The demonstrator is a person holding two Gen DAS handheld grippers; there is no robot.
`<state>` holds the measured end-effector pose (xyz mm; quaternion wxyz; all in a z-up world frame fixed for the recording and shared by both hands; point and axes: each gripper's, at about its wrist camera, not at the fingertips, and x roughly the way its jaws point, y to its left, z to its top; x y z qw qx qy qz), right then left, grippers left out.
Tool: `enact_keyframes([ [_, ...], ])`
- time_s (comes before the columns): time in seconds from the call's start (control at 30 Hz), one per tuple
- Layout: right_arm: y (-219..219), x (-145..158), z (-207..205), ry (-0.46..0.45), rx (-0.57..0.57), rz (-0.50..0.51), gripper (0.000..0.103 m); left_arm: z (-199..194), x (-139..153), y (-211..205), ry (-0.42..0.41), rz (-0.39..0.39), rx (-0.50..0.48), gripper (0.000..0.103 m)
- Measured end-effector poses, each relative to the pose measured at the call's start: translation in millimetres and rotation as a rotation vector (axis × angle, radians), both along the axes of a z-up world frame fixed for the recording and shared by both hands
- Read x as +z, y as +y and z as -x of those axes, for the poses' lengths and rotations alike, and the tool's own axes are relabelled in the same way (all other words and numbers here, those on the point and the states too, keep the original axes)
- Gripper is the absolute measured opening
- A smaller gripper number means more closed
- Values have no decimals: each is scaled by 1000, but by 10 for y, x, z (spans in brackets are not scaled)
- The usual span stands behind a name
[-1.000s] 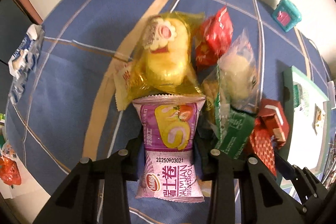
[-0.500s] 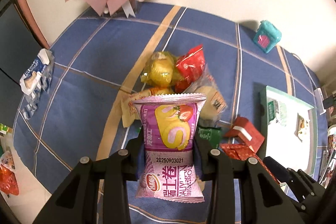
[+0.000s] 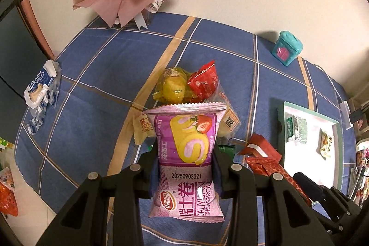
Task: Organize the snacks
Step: 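Carry both packs onto the white tray and open both tools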
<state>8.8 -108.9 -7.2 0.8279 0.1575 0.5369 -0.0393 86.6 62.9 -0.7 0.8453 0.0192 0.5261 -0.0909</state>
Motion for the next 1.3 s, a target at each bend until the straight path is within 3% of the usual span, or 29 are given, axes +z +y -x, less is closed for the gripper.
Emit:
enact_keyframes([
  [0.3,-197,-20,-16,-20,-78,-11,44,55,74,-193,-14,-9,-39,39],
  [0.5,-673,3,130,-25,-201,-3,44,175,116,-512,-26,-21,-97,39],
  [0.73,-1360,-23,439,-11,-380,20,44,435,115,-1122,-33,-32,-244,39],
  [1.0,-2001,-73,803,13,-519,28,44,735,-13,-1819,-10,-44,-408,39],
  [1.3,-2357,-177,1001,28,-587,26,44,851,-259,-2188,59,-34,-467,39],
])
